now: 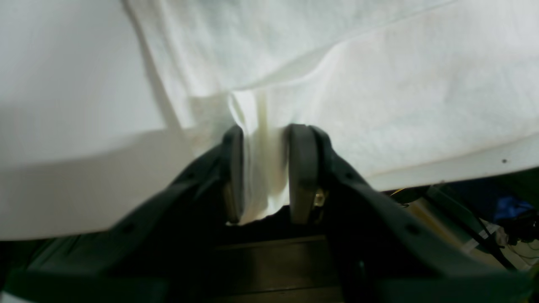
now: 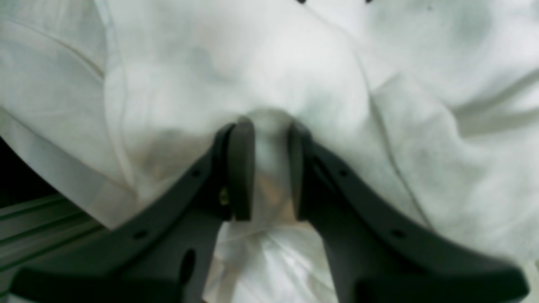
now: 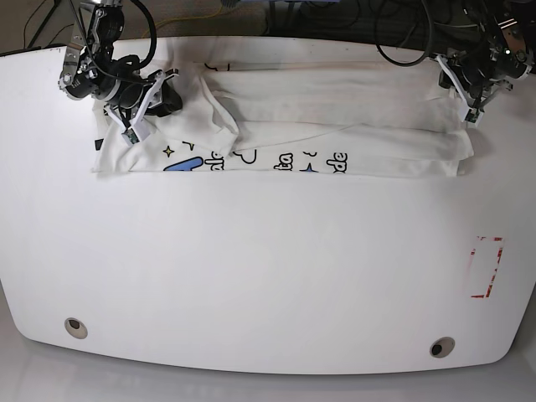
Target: Layout the t-shirt on the table in an organized manner, then fold the t-shirt properly
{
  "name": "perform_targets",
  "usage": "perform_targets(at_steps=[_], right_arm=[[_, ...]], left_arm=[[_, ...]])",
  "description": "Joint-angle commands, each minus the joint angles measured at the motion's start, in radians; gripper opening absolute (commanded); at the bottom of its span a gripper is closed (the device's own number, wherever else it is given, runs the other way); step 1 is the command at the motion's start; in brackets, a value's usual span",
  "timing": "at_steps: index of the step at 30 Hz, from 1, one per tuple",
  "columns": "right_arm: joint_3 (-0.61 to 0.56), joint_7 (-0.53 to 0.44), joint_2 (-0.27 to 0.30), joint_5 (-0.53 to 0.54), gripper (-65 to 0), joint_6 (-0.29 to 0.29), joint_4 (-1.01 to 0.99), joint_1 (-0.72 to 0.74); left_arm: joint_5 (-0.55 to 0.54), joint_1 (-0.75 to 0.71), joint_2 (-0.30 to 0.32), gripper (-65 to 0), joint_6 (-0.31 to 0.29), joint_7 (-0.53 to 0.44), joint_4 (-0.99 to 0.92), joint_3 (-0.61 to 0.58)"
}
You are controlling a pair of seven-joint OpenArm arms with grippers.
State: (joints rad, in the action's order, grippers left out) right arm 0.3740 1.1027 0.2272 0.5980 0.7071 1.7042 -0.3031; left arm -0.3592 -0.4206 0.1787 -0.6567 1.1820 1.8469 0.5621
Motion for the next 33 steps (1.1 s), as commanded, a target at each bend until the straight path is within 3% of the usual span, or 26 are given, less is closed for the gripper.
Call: perform_targets(at_steps=[1,9,15,33], right_arm=[[0.004,0.026,0.008,-0.037,-50.6,-0.009,0.001,-0.001],[0.004,0.026,0.008,-0.037,-50.6,-0.009,0.001,-0.001],[0.003,0.026,0.008,-0.037,-50.6,-0.009,0.001,-0.001],[0.004,0.026,0.007,-0.037,-50.6,-0.009,0.001,-0.001]], left_arm=[[-0.005,0.001,0.015,-48.5,-0.004,-0.004,0.021,0.006],[-0.005,0.002,0.015,-50.7,-0.004,-0.011,0.03,0.006],[-0.007,0.009,0.028,-61.0,-0.004,-0.011,0.058,0.005],[0.001,0.052,0.029,-61.9,-0.001,-0.009,0.069,0.006]])
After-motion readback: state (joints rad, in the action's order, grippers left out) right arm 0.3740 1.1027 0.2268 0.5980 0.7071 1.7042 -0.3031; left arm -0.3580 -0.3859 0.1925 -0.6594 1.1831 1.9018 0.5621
